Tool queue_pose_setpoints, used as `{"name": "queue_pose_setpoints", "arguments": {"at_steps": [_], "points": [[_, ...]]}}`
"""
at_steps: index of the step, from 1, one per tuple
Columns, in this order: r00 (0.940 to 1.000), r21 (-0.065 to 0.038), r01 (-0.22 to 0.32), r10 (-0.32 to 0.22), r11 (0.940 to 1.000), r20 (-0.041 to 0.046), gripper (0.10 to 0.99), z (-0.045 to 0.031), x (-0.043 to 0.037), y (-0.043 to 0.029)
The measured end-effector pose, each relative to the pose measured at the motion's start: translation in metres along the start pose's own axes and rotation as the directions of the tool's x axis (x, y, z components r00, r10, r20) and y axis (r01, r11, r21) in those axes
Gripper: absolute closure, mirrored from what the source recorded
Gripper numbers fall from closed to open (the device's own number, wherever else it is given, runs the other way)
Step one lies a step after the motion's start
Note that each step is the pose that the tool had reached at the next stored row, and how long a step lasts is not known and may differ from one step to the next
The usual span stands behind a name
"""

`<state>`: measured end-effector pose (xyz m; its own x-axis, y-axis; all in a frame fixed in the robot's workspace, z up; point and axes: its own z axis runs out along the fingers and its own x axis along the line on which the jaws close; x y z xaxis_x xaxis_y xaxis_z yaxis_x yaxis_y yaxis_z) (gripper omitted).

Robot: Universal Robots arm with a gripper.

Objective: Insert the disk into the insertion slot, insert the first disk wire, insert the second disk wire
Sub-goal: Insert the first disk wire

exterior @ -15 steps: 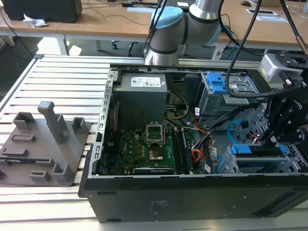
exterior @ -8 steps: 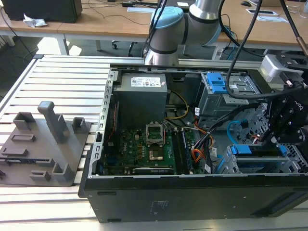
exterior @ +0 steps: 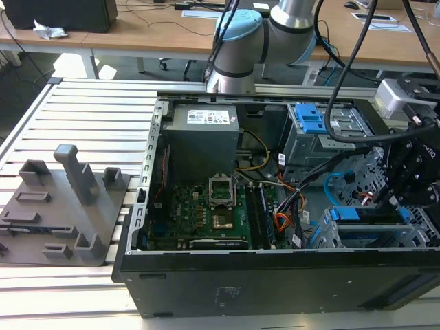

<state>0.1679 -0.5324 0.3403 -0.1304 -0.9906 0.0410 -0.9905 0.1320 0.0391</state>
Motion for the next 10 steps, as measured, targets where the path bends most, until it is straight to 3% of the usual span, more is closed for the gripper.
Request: {"name": "queue_pose_setpoints", "arguments": {"at_steps": [8, 10], "points": [[1.0, 0.0, 0.0, 0.0, 1.0, 0.0016, 0.91, -0.0008, 0.0011, 0.0003], [1.0, -0.001, 0.0, 0.0, 1.0, 0.009, 0.91, -0.0009, 0.0014, 0.0012]]}}
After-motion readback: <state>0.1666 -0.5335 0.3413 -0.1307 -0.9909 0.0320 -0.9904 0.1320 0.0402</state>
